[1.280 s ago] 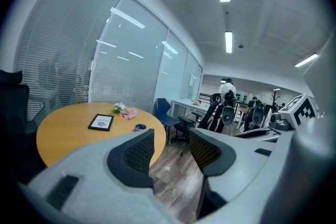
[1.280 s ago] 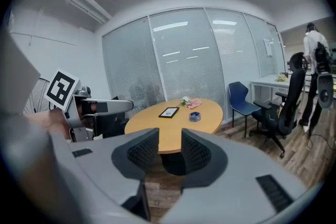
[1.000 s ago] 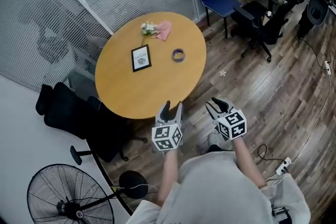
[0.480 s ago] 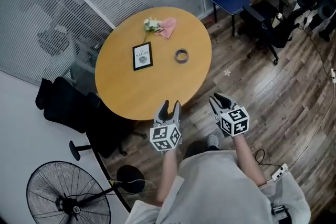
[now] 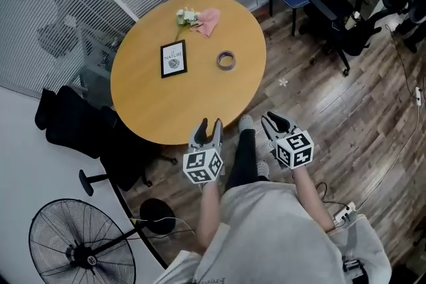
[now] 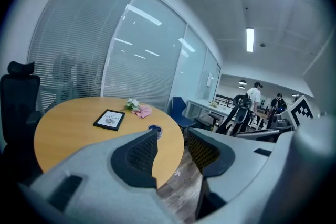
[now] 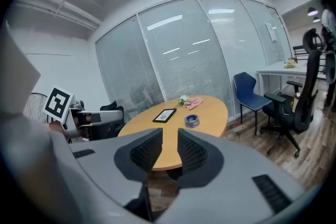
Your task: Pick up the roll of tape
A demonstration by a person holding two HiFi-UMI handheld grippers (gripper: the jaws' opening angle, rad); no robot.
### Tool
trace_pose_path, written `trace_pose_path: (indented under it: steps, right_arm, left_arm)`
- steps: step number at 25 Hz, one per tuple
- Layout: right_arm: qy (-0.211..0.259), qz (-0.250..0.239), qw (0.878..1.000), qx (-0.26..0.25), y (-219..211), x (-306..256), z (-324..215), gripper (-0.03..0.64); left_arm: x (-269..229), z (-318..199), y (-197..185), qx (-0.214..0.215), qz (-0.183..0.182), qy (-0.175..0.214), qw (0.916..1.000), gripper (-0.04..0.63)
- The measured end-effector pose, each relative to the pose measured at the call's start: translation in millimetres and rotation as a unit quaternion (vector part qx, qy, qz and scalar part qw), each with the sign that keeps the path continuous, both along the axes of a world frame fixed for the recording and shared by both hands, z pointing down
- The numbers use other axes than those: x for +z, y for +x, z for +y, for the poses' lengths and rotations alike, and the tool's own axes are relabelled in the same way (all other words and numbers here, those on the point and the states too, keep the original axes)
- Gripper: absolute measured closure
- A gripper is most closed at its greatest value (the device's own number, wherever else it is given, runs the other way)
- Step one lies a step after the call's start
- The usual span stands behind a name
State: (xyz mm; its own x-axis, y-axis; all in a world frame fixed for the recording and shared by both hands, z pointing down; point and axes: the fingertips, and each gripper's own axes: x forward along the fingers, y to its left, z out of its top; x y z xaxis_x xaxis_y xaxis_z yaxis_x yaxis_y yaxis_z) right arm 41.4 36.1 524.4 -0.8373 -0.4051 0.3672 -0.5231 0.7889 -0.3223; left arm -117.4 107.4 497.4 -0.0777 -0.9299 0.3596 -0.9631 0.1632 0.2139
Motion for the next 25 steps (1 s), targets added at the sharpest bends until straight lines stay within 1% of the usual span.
trace_pose_path:
  steps: [8, 13, 19, 25]
  right_arm:
    - [-0.002, -0.003, 0.999, 0.034, 4.1, -2.8, -47.4, 0.531]
    - [-0.004, 0.004, 0.999, 0.034, -7.6, 3.6, -79.8, 0.531]
    - [0.006, 0.003, 0.999, 0.037, -32.5, -3.9, -124.9, 0.531]
    - [0.008, 0.013, 0.999, 0.035, -57.8, -6.7, -162.0, 0.529]
  left_arm:
    - [-1.9, -59.0, -4.4, 0.031, 0.0, -0.003, 0.9995, 0.417]
    - [5.5, -97.3, -13.3, 0.042, 0.004, -0.008, 0.9991, 0.417]
    - [-2.9, -148.9, -39.1, 0.049, 0.001, 0.002, 0.9988, 0.417]
    - [-5.0, -192.0, -69.3, 0.047, 0.009, 0.004, 0.9988, 0.417]
